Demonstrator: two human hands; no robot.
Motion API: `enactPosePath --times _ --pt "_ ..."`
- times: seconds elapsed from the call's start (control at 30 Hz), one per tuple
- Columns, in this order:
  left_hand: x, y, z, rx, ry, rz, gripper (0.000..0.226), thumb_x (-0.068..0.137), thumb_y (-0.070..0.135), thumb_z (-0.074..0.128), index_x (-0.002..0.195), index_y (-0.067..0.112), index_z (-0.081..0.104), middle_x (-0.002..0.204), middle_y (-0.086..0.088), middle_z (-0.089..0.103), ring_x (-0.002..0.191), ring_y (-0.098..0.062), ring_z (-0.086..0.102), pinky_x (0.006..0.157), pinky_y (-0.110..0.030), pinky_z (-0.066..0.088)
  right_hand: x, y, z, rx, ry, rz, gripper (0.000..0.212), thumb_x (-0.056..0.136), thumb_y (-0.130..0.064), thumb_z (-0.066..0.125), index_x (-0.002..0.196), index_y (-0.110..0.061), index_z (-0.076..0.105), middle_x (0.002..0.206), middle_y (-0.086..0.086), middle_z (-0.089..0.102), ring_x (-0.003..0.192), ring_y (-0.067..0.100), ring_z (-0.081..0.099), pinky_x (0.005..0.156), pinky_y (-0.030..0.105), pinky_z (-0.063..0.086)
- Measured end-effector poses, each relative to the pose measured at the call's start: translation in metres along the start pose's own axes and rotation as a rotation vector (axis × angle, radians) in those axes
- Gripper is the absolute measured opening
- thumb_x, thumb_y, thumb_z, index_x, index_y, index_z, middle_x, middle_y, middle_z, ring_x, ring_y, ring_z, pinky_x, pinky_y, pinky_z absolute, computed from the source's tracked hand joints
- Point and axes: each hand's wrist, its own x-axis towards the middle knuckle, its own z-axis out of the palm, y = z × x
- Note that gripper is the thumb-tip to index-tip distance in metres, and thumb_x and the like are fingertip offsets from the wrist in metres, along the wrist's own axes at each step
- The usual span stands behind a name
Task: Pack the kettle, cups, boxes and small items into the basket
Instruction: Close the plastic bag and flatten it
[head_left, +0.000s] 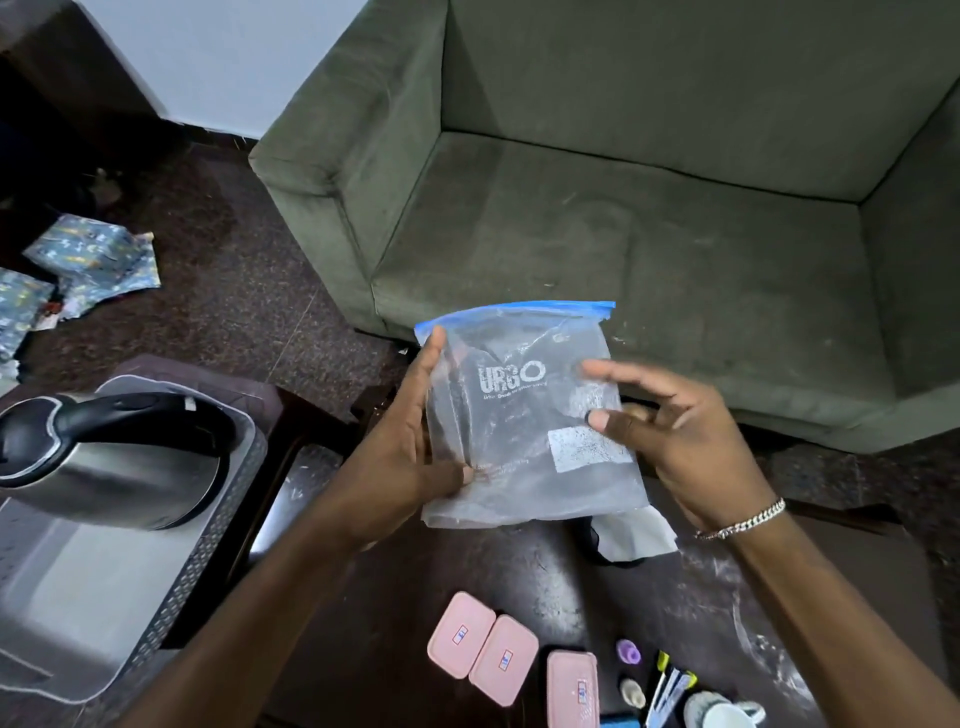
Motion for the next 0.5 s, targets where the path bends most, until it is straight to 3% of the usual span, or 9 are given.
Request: enactPosePath --times 0.07,0.17,0.27,0.3,0.33,0.4,0.5 --pt "0.0 -0.001 -0.001 0.029 -0.044 -0.016 0.123 0.075 -0.018 0.066 0.162 0.045 0.007 0.163 0.034 0.025 0.151 -0.002 0.034 0.119 -0.041 0.038 -0.004 0.003 -0.004 -0.013 -0.052 0.048 0.053 0.083 0.011 0.07 0.126 -0.019 0.068 0.134 0.026 0.057 0.092 0.026 0.041 0.09 0.047 0.041" --pt "0.001 -0.002 0.0 -0.008 -0.085 -0.024 0.122 0.076 -0.023 0.068 0.163 0.041 0.011 0.164 0.026 0.032 0.148 -0.007 0.041 0.11 -0.034 0.047 -0.004 0.001 -0.011 -0.001 -0.118 0.086 0.069 0.081 0.02 0.065 0.136 -0.021 0.059 0.143 -0.004 0.057 0.097 0.022 0.045 0.074 0.036 0.048" --pt "0.002 -0.004 0.001 -0.031 -0.047 -0.001 0.114 0.075 -0.014 0.076 0.163 0.033 0.021 0.165 0.017 0.035 0.143 -0.011 0.049 0.104 -0.034 0.052 -0.002 -0.001 -0.018 0.007 -0.176 0.12 0.083 0.08 0.026 0.06 0.147 -0.023 0.045 0.143 -0.016 0.054 0.066 0.014 0.056 0.043 0.016 0.045" --pt "0.003 -0.005 0.001 -0.029 -0.039 0.002 0.112 0.075 -0.014 0.077 0.162 0.032 0.022 0.163 0.02 0.036 0.141 -0.009 0.051 0.102 -0.032 0.053 -0.002 -0.001 -0.019 0.012 -0.189 0.125 0.087 0.08 0.028 0.058 0.15 -0.022 0.04 0.146 -0.017 0.051 0.064 0.005 0.058 0.046 0.013 0.046" --pt "0.003 -0.007 0.002 -0.021 -0.036 0.002 0.112 0.076 -0.014 0.076 0.162 0.032 0.021 0.163 0.023 0.036 0.14 -0.007 0.051 0.102 -0.031 0.053 -0.002 0.0 -0.019 0.024 -0.204 0.131 0.091 0.08 0.03 0.055 0.152 -0.021 0.035 0.15 -0.015 0.047 0.074 0.0 0.061 0.057 0.013 0.051" --pt "0.004 -0.009 0.005 -0.004 -0.038 -0.005 0.116 0.076 -0.014 0.075 0.164 0.033 0.014 0.163 0.026 0.034 0.146 -0.005 0.044 0.107 -0.029 0.049 -0.001 0.001 -0.019 0.08 -0.235 0.144 0.099 0.081 0.033 0.05 0.156 -0.025 0.025 0.154 -0.014 0.043 0.108 0.007 0.058 0.082 0.024 0.051" --pt "0.006 -0.01 0.007 -0.029 -0.058 -0.031 0.125 0.075 -0.014 0.075 0.165 0.036 0.003 0.168 0.022 0.024 0.152 -0.007 0.033 0.117 -0.036 0.04 -0.001 0.005 -0.022 0.184 -0.278 0.179 0.111 0.08 0.036 0.044 0.157 -0.037 0.013 0.154 -0.011 0.043 0.122 0.02 0.051 0.094 0.045 0.038"
